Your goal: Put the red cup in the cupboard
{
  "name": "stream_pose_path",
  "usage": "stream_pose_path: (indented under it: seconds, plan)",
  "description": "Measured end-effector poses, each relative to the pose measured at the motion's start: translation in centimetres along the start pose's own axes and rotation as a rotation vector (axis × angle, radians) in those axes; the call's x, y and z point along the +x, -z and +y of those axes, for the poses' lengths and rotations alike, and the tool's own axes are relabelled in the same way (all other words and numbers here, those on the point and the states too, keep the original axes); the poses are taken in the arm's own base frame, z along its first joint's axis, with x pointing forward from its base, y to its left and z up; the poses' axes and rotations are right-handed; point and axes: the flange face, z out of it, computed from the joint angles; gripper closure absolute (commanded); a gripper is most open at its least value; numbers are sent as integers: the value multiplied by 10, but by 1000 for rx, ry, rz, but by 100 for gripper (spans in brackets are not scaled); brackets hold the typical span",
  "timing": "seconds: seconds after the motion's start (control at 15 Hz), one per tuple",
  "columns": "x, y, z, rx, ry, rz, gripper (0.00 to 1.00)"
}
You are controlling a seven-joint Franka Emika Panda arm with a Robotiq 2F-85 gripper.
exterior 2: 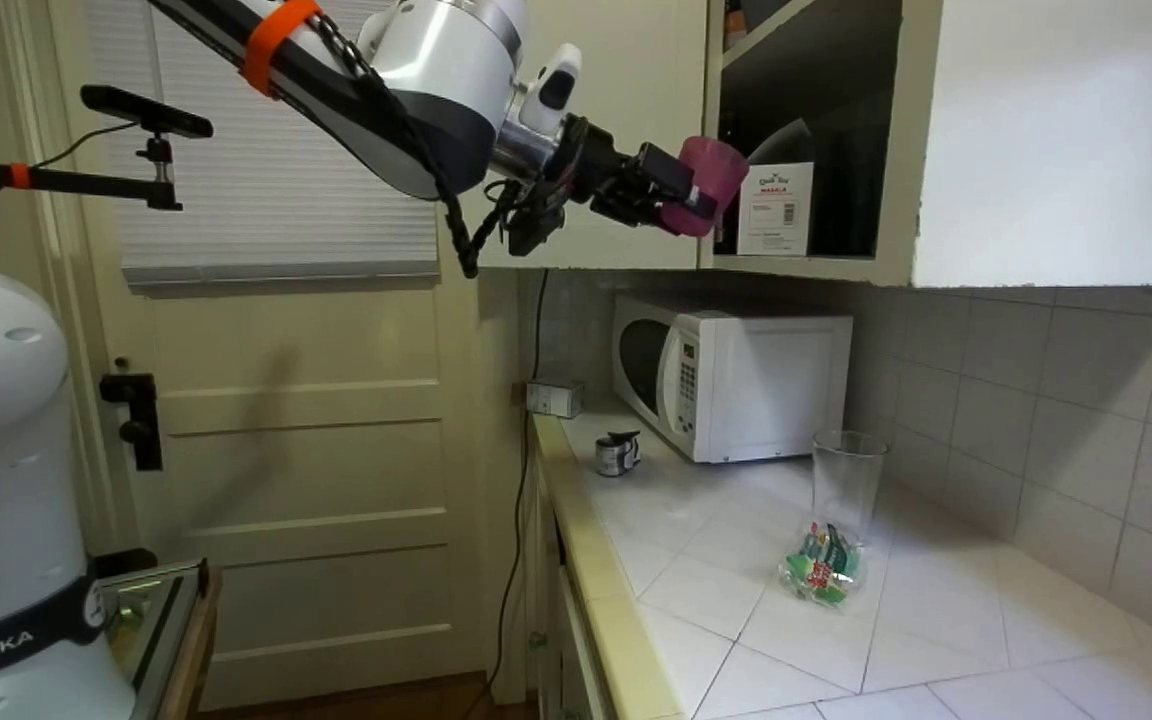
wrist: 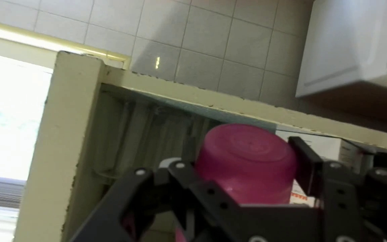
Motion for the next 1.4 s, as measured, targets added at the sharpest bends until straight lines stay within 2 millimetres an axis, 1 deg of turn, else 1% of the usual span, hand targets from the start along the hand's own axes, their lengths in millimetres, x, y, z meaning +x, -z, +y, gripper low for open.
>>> stream_pose_path:
  seconds: [0.13,0.27,0.33,0.47,0.53,0.8,0.93,1.13,1.4]
  plan:
    - [-8,-10,4,-53,-93,-15,56]
    - [-21,-26,5,-112,-179,-41,56]
    - [-27,-34,5,-139,-221,-56,31]
    - [-38,-49,1,-189,-276,-99,31]
    - [-41,-54,-2,-199,-285,-111,56]
    - [-41,-59,-2,-228,-276,-93,56]
    - [-30,-62,-4,-237,-254,-33,56]
    - [-9,-69,-14,-237,-211,51,56]
    - [9,-82,-20,-271,-181,135,56]
